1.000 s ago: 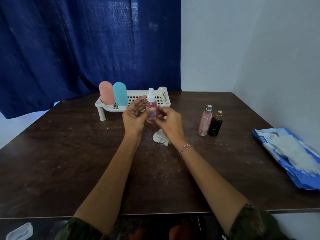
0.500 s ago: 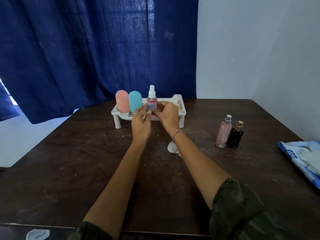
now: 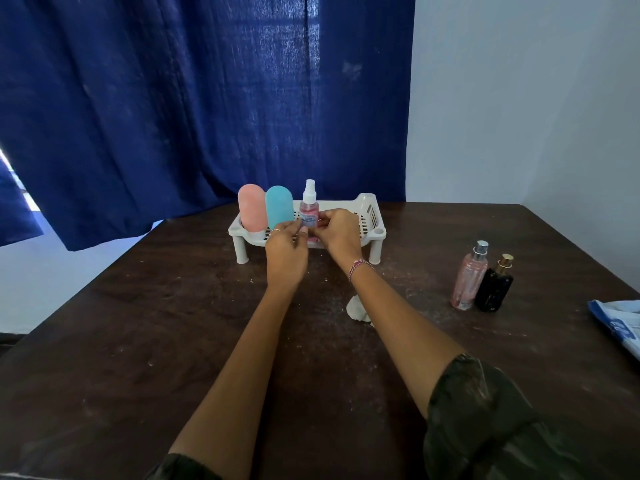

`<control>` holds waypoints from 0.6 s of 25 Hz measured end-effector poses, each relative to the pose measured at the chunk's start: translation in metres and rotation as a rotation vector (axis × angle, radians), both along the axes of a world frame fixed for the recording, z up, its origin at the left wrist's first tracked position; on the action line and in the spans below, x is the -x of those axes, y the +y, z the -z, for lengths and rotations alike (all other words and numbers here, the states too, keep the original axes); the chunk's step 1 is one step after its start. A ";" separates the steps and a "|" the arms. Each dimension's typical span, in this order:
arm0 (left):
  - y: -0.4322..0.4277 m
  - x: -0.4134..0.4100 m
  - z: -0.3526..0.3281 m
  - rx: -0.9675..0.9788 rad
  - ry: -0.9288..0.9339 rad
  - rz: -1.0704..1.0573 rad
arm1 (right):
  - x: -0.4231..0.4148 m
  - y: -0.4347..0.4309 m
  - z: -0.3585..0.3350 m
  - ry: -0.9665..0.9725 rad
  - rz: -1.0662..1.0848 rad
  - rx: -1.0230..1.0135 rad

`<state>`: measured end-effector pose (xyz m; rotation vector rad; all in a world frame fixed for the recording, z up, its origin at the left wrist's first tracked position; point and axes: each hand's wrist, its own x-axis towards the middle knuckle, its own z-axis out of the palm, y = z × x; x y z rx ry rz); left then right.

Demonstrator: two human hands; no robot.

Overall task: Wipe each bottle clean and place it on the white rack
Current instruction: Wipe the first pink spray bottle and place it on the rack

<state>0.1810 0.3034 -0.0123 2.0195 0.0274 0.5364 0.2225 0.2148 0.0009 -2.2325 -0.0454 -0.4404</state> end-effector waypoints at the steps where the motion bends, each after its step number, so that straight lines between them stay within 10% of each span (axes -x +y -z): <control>1: 0.001 0.000 -0.001 -0.003 0.007 -0.018 | -0.001 0.002 0.000 0.007 -0.007 0.011; 15: 0.003 -0.002 -0.004 -0.012 0.020 -0.061 | 0.000 0.011 0.000 0.001 0.012 0.021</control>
